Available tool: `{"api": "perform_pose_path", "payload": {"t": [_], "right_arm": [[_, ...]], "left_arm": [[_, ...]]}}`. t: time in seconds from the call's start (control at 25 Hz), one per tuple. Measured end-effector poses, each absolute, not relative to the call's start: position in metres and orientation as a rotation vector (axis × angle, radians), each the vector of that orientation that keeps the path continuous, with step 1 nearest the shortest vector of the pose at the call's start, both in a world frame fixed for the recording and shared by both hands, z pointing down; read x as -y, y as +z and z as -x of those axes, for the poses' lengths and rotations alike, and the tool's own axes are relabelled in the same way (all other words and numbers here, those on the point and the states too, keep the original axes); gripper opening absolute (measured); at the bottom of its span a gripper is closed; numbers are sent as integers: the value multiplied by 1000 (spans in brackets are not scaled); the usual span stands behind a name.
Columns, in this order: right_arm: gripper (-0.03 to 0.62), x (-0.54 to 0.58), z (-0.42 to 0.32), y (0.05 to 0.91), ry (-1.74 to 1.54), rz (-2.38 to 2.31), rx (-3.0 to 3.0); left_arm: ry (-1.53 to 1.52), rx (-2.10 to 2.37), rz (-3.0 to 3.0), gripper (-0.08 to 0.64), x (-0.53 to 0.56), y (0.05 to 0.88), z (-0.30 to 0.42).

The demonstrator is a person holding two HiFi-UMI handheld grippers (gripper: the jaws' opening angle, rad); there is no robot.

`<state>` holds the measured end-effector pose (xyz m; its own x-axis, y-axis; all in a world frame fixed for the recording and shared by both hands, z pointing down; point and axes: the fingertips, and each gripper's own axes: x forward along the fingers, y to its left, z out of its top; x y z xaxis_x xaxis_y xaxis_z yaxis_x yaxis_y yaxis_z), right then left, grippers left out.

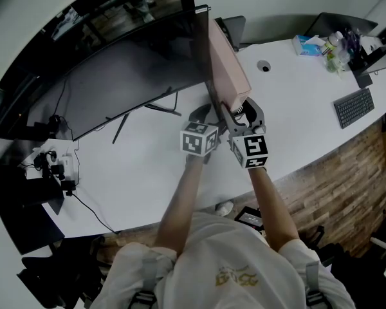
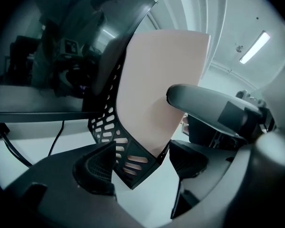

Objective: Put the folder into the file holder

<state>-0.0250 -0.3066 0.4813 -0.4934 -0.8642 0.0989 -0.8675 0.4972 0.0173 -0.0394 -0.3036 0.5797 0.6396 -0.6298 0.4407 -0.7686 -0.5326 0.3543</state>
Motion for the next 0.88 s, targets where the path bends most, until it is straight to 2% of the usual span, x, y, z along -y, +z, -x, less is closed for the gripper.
{"api": "perform_pose_path", "payload": {"t": [0.4, 0.64, 0.8, 0.88], "right_arm": [[221, 285, 5, 478, 121, -1594, 2633], [201, 264, -7, 475, 199, -1652, 2634], [163, 247, -13, 473, 240, -1681, 2622], [98, 236, -19, 471, 242, -1722, 2604]], "left_arm": [[274, 1130, -2396, 360, 295, 551, 47], [215, 1192, -2442, 324, 283, 528, 60], [152, 1231, -2463, 269, 269, 511, 71], [113, 1258, -2464, 236, 263, 501, 75]]}}
